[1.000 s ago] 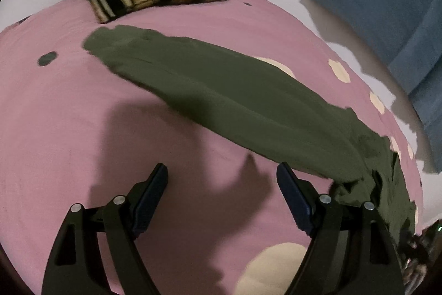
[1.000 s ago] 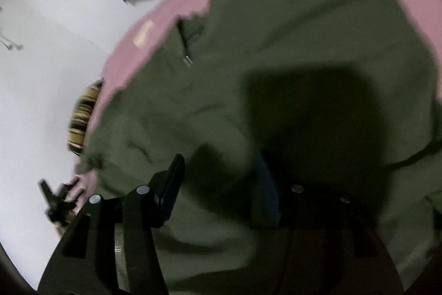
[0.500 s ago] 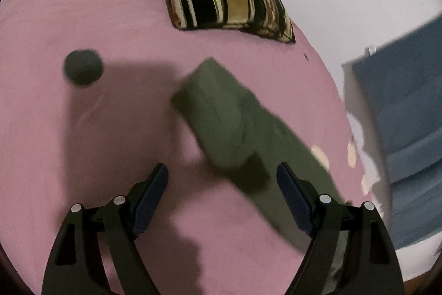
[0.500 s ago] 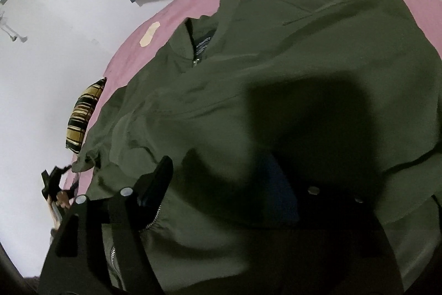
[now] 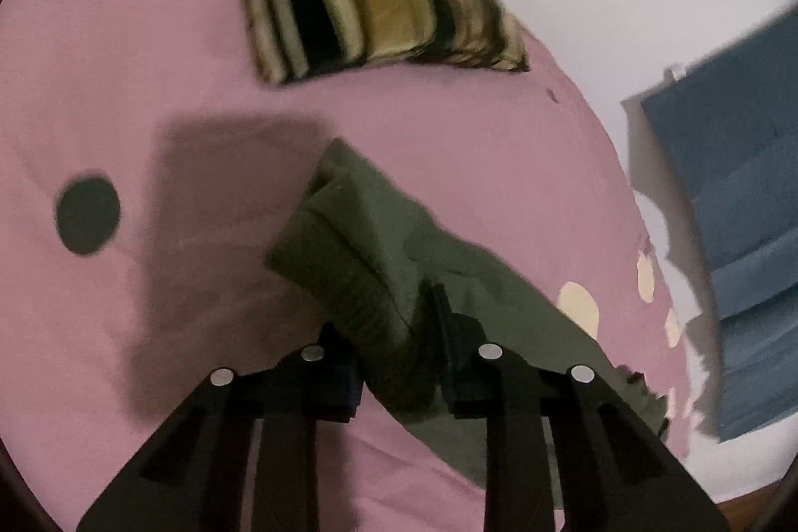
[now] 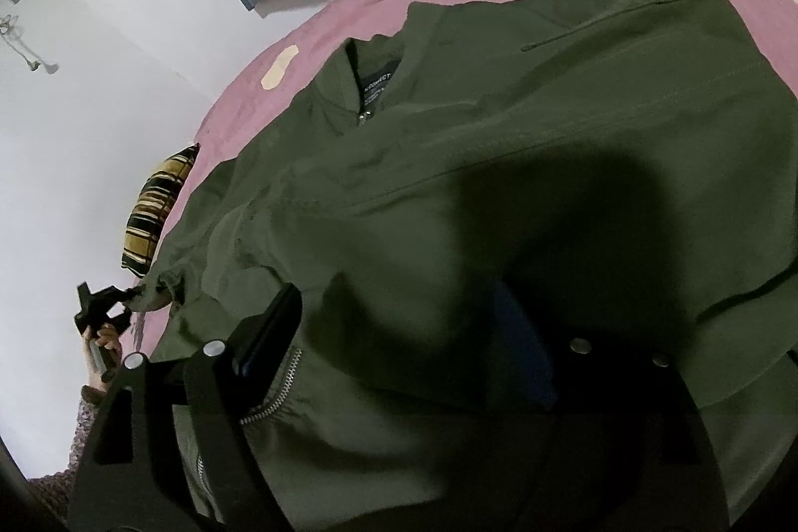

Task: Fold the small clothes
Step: 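Grasp the other ribbed sleeve cuff with the left gripper and lift it, then fold the held sleeve across the jacket front with the left gripper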

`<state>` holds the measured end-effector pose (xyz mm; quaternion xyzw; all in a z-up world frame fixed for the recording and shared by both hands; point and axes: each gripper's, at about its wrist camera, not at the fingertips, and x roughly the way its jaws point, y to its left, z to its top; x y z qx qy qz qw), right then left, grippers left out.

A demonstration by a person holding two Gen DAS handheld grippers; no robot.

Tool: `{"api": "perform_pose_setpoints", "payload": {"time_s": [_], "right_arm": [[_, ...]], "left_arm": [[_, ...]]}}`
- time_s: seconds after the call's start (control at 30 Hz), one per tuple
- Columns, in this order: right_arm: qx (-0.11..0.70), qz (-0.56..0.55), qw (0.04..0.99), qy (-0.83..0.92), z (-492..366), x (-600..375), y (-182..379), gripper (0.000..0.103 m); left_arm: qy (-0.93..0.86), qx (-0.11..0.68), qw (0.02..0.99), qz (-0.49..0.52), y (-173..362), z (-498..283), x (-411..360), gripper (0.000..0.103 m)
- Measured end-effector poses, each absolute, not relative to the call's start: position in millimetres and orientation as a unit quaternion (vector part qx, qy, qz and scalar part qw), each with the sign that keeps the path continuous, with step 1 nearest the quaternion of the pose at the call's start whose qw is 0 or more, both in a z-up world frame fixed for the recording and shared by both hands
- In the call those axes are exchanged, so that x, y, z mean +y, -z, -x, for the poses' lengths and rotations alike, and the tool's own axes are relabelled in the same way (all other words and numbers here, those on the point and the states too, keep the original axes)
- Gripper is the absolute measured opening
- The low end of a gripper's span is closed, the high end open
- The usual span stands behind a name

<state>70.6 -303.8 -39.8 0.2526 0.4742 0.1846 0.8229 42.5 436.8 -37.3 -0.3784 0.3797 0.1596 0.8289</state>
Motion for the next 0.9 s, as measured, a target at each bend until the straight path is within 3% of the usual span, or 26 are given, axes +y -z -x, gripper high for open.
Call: {"api": "perform_pose_setpoints", "payload": {"time_s": [0.2,0.43,0.63,0.9], "right_arm": [[0.467,-0.264,0.823,-0.186,-68.7,-306.9,38.8,0.08],[0.463,-0.283,0.822,-0.174,-60.2,-314.5,34.3,0.079],[0.454,-0.298,0.823,-0.168,-44.0,-329.6,29.0,0.079],[0.443,-0.308,0.828,-0.156,-19.4,-359.2,20.1,0.079]], "left_arm": [[-0.127,0.347,0.891,0.265,-56.0,-58.7,361.4,0.015],[-0.018,0.315,0.939,0.14,-146.6,-84.5,207.0,0.014],[0.089,0.322,0.94,0.067,-162.4,-100.3,65.1,0.014],[0.197,0.377,0.905,0.009,-116.9,-112.7,-93.8,0.014]]}}
